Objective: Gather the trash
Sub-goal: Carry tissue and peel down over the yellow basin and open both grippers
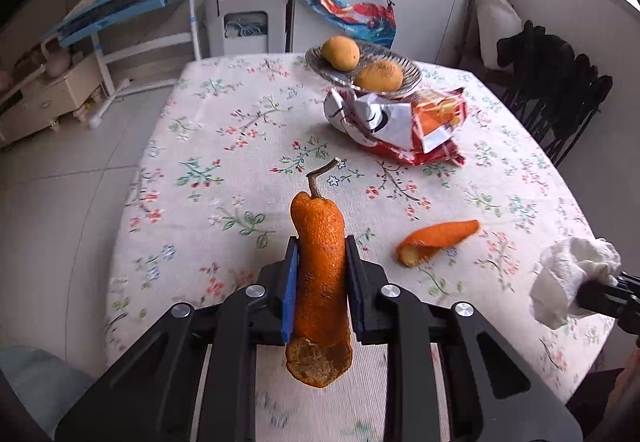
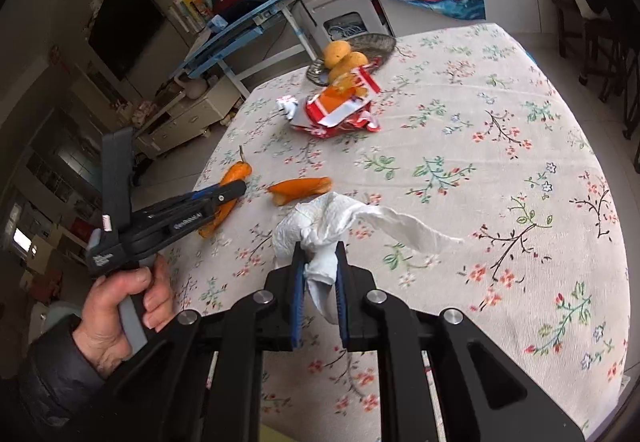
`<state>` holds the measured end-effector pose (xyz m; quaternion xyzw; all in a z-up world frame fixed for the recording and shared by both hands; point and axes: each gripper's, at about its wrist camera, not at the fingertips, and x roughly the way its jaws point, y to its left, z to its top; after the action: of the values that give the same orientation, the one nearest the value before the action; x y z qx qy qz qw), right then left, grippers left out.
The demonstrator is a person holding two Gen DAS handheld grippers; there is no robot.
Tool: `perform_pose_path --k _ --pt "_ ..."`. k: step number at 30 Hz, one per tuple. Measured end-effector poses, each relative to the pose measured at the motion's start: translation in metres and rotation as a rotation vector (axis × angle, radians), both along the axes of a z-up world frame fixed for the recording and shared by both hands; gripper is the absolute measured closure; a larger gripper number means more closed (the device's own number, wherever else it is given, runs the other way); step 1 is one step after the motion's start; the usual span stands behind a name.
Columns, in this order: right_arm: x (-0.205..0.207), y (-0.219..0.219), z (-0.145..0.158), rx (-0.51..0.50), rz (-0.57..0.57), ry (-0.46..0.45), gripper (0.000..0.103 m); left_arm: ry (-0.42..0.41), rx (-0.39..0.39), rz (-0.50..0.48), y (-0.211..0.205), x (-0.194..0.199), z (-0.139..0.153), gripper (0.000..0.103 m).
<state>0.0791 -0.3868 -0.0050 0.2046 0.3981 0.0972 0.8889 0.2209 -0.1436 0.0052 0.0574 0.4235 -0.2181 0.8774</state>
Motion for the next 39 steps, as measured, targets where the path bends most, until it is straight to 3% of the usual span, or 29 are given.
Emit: perform_pose_path --k 10,19,31,39 --pt "-0.037 0.028 0.004 0.025 0.031 -0.067 0.089 -0.084 0.014 0.027 0.028 -0.07 0.029 0.082" --pt "-0.072 0.059 0.0 0.023 0.093 -0.097 0.089 -0.098 0.043 0.021 0.041 -0.133 0.03 0.082" --pt "-0.112 0.104 -0.017 0.009 0.202 -0.059 0.088 -0.073 0.042 0.044 0.063 -0.201 0.022 0.082" --pt "-0.13 0.134 -0.035 -0.027 0.273 0.02 0.086 -0.04 0.042 0.052 0.074 -0.233 0.011 0.082"
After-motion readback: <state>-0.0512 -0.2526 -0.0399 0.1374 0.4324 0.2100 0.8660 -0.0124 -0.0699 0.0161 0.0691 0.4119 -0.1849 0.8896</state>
